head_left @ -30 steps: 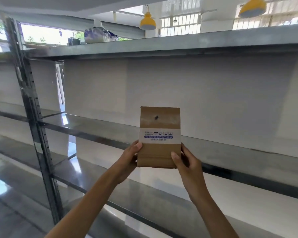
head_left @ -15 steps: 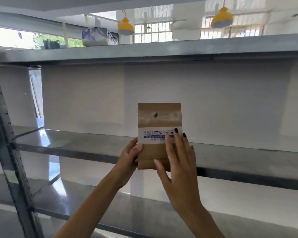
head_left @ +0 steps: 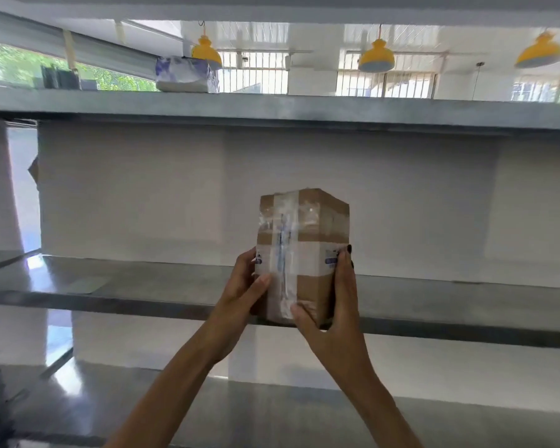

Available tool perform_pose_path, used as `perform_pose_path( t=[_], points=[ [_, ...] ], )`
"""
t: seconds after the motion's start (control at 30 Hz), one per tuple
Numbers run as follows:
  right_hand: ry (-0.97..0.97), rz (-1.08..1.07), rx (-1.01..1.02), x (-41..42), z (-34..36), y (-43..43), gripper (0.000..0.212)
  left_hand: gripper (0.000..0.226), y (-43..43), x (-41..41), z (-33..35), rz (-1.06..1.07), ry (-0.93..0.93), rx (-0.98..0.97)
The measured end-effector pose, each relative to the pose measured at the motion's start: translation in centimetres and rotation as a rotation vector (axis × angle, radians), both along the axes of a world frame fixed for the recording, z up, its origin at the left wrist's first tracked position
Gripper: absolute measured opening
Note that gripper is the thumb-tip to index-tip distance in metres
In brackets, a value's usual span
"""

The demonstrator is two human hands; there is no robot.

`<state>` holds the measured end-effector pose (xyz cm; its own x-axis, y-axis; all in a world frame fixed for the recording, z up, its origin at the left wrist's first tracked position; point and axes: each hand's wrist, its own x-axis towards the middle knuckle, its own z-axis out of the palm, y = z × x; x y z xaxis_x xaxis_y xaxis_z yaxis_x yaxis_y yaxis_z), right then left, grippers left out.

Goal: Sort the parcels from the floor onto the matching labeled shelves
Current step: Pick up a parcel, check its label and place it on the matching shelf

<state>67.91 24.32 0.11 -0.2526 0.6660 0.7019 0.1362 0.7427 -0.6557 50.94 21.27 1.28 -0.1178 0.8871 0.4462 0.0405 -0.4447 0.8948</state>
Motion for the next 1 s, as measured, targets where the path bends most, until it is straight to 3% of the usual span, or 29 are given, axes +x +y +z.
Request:
perform_pose_path(
  t=[0.07,0.23,0.33,0.47,0.53,0.67,0.83,1.0],
  points=[
    [0.123,0.128,-0.090,1.1,0.2,0.6,0.095,0.041,-0.1,0.3,0.6,-0.025,-0.004,0.027],
    [0.174,0.283,-0.109,2.5,0.4,1.0,0.094,0.050,-0.5,2.1,1.8,-0.049,-0.005,0.005],
    [0.202,0.343,-0.083,3.8,1.1,1.2,0.091,0.067,-0.6,3.3,2.4,-0.116,0.005,-0.098],
    [0.127,0.343,0.011,4.8,1.5,1.2,0.086,0.108,-0.3,4.1,2.6,-0.164,0.013,-0.182],
    [0.021,0.183,0.160,5.0,1.7,1.0,0.083,0.102,0.0,4.2,2.6,-0.097,-0.016,-0.155],
    [-0.315,-0.420,0.663,5.1,1.9,0.3,0.071,0.104,1.0,4.4,2.7,0.043,-0.027,-0.151],
    [-0.555,-0.596,0.557,3.5,1.3,-0.8,0.077,0.106,1.1,6.1,2.4,0.117,-0.055,-0.154],
    [-0.595,-0.569,0.481,4.2,0.2,-0.3,0.093,0.101,0.6,6.7,2.5,0.134,0.068,-0.150]
  ],
)
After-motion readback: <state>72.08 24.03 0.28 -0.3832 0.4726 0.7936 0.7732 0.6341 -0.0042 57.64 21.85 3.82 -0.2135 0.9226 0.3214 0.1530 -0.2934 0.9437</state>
